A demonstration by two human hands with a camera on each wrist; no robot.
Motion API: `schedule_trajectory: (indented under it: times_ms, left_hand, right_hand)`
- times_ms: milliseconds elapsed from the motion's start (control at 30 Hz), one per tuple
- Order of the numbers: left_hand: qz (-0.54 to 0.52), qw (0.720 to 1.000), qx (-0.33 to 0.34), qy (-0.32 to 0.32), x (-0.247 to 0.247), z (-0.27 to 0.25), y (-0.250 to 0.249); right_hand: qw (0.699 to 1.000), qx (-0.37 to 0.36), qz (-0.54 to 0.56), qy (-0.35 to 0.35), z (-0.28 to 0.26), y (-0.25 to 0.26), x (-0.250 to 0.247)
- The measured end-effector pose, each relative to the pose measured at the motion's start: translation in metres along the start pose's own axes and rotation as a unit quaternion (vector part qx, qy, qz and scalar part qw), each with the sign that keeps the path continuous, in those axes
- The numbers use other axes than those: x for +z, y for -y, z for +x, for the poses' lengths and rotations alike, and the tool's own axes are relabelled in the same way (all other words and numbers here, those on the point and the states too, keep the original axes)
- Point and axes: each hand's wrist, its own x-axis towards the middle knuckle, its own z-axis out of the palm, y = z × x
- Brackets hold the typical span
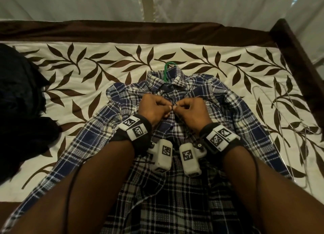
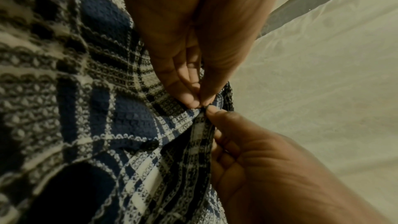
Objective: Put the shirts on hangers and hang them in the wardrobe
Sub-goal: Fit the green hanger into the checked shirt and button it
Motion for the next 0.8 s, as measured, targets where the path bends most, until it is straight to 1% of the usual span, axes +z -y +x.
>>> schedule_trajectory:
  times_ms: [200,367,600,733,800]
  left_hand:
    - [-0.008,1.000,-0.017,0.013,-0.003,0.002,-0.003]
    - [0.010,0.998,-0.031,0.050,-0.009,0.011,-0.006]
    - [0.018,0.997,-0.018,0.075,-0.011,0.013,-0.012]
    - [0.004,0.996,-0.027,0.088,-0.011,0.016,-0.013]
    - [0.017,0.996,-0.030,0.088,-0.009,0.017,-0.013]
  right_hand:
    - [0.999,-0.028,0.012,-0.011,-0.004,0.001,-0.005]
    - [0.997,-0.062,-0.040,-0.015,-0.003,0.000,-0.004]
    - [0.982,-0.112,-0.152,0.004,0.002,0.007,-0.001]
    - [0.977,-0.131,-0.166,-0.004,0.001,0.007,-0.002]
    - [0.976,-0.134,-0.171,-0.014,0.000,0.005,0.001]
